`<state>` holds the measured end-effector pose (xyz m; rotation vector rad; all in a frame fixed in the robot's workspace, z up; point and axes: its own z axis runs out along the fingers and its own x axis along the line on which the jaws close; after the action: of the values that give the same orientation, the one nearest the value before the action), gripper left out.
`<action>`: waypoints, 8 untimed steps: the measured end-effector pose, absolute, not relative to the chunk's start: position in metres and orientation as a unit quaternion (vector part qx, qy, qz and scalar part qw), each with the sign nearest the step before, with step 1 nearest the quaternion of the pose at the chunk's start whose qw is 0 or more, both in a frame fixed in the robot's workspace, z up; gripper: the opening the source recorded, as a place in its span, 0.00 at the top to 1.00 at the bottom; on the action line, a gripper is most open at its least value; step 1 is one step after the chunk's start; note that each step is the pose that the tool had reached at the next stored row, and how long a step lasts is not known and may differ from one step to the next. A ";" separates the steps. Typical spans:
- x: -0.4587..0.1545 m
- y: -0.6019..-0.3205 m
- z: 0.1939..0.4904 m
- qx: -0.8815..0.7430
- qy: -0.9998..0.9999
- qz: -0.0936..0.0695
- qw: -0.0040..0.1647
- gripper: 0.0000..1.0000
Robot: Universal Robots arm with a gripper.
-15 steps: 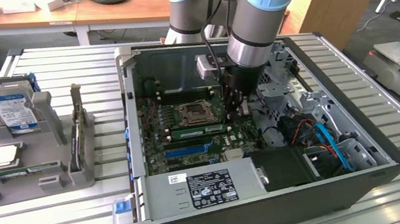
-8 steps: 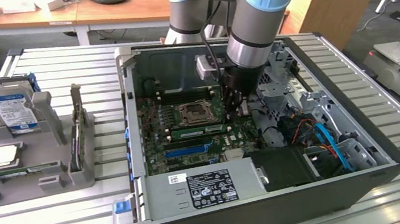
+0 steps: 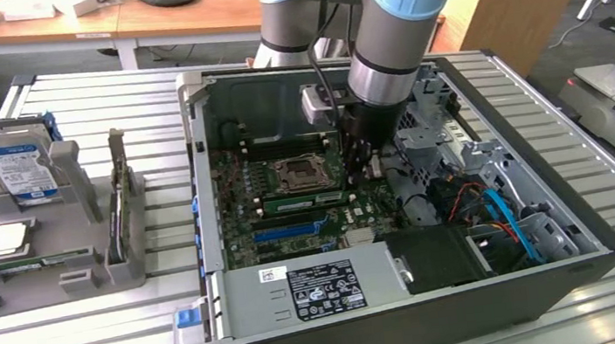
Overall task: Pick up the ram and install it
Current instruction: 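Press down the ram until it locks into place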
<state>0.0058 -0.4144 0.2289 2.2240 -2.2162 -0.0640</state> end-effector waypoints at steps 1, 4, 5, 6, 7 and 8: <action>0.006 -0.414 0.229 0.708 -0.706 -0.020 0.001 0.89; 0.006 -0.414 0.229 0.708 -0.706 -0.020 0.001 0.89; 0.006 -0.413 0.229 0.708 -0.706 -0.020 0.001 0.89; 0.006 -0.412 0.229 0.708 -0.706 -0.020 0.001 0.89; 0.006 -0.412 0.229 0.708 -0.706 -0.020 0.001 0.89; 0.006 -0.412 0.229 0.708 -0.706 -0.020 0.001 0.89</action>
<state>0.0059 -0.4120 0.2286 2.2240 -2.2161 -0.0640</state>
